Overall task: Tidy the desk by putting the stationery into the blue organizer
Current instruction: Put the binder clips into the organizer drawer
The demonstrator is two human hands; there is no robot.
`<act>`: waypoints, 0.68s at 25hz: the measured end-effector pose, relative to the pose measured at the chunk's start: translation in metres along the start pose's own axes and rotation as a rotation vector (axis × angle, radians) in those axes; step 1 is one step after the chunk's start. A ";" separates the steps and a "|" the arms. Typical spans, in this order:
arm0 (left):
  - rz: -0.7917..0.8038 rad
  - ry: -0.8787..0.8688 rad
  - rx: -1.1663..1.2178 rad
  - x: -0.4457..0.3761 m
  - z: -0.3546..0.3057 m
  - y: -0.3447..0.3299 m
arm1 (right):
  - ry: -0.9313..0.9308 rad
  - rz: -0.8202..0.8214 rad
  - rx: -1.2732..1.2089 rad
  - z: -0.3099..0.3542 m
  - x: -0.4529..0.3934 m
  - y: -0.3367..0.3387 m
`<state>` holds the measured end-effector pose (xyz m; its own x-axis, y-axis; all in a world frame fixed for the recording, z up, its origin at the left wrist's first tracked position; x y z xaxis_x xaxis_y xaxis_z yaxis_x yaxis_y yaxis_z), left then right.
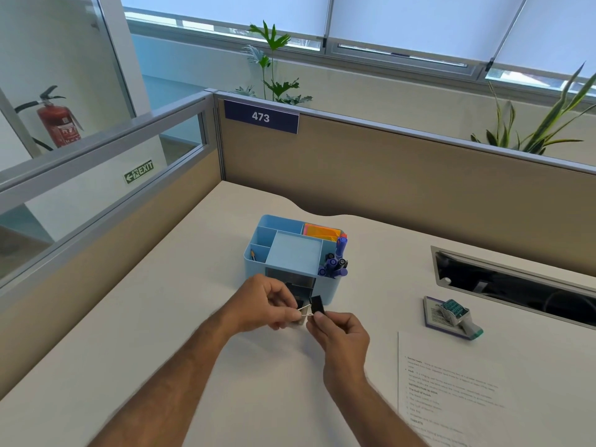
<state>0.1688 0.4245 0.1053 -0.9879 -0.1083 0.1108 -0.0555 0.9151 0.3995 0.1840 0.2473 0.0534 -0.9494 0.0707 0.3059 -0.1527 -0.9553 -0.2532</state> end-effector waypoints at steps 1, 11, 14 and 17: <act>-0.005 0.000 0.012 0.000 0.000 0.001 | -0.010 -0.006 -0.003 -0.002 -0.001 0.000; -0.298 -0.454 -0.309 0.000 -0.016 0.034 | 0.666 0.047 0.904 0.016 -0.015 0.026; -0.252 -0.589 -0.530 0.000 -0.016 0.027 | 0.733 0.117 1.236 0.000 -0.024 0.034; -0.226 -0.647 -0.659 -0.001 -0.012 0.014 | 0.757 0.143 1.368 -0.008 -0.025 0.031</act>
<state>0.1704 0.4332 0.1215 -0.8631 0.1612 -0.4787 -0.3576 0.4744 0.8044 0.2006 0.2184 0.0306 -0.9096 -0.3186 -0.2667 -0.0967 -0.4619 0.8817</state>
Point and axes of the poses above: each hand's wrist, its own x-axis away from the middle knuckle, its own y-axis out of the back of the hand, z = x × y, the point moved 7 cm from there along -x, towards the middle knuckle, and after that the axes turned 4 degrees about -z, right-handed, at the moved point
